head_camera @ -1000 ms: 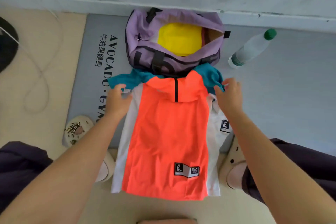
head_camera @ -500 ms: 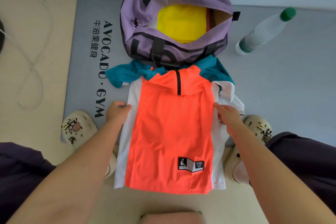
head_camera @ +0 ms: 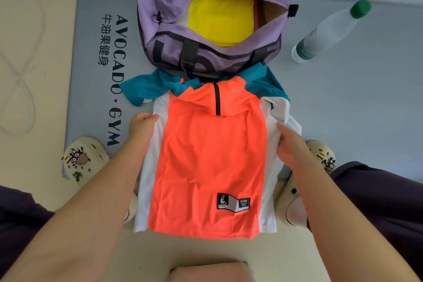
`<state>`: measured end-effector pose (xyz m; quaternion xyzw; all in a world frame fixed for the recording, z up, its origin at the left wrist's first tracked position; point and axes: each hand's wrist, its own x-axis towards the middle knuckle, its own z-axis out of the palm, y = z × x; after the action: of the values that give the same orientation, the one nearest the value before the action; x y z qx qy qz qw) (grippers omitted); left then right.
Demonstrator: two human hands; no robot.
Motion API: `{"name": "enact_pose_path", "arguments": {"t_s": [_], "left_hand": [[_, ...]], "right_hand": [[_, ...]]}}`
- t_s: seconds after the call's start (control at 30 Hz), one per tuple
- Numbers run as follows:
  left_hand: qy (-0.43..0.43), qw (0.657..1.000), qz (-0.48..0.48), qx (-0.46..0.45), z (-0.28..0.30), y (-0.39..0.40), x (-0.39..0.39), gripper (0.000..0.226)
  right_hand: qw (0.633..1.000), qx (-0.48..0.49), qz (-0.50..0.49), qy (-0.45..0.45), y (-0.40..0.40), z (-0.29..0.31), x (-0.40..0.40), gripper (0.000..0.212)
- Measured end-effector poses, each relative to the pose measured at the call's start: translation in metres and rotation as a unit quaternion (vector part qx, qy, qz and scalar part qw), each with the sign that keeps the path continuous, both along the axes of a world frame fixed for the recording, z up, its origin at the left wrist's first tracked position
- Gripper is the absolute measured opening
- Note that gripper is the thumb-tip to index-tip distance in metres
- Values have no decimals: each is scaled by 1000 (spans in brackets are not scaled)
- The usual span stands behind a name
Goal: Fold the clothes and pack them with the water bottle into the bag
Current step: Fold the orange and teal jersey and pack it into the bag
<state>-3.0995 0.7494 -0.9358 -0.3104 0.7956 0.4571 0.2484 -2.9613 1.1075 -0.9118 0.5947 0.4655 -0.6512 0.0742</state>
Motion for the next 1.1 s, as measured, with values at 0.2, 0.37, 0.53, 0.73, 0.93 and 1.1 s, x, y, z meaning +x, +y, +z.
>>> {"name": "enact_pose_path", "arguments": {"t_s": [0.2,0.37,0.53,0.73,0.93,1.1], "left_hand": [[-124,976,42,171,15,7,13,52],[-61,985,63,151,34,7,9,42],[-81,985,85,129,54,-21,8,52],[-128,964,32,230,72,-42,32,41],[-3,957,52,285,95,-48,6,37],[68,968,61,233,100,-53,-17,28]], "right_hand": [[989,-126,67,-42,-1,17,11,59],[994,-102,33,26,3,31,6,57],[972,-155,61,164,20,50,17,45],[984,-96,141,-54,12,51,23,47],[978,-28,122,166,29,86,-6,38],[974,128,134,130,38,99,-23,17]]}}
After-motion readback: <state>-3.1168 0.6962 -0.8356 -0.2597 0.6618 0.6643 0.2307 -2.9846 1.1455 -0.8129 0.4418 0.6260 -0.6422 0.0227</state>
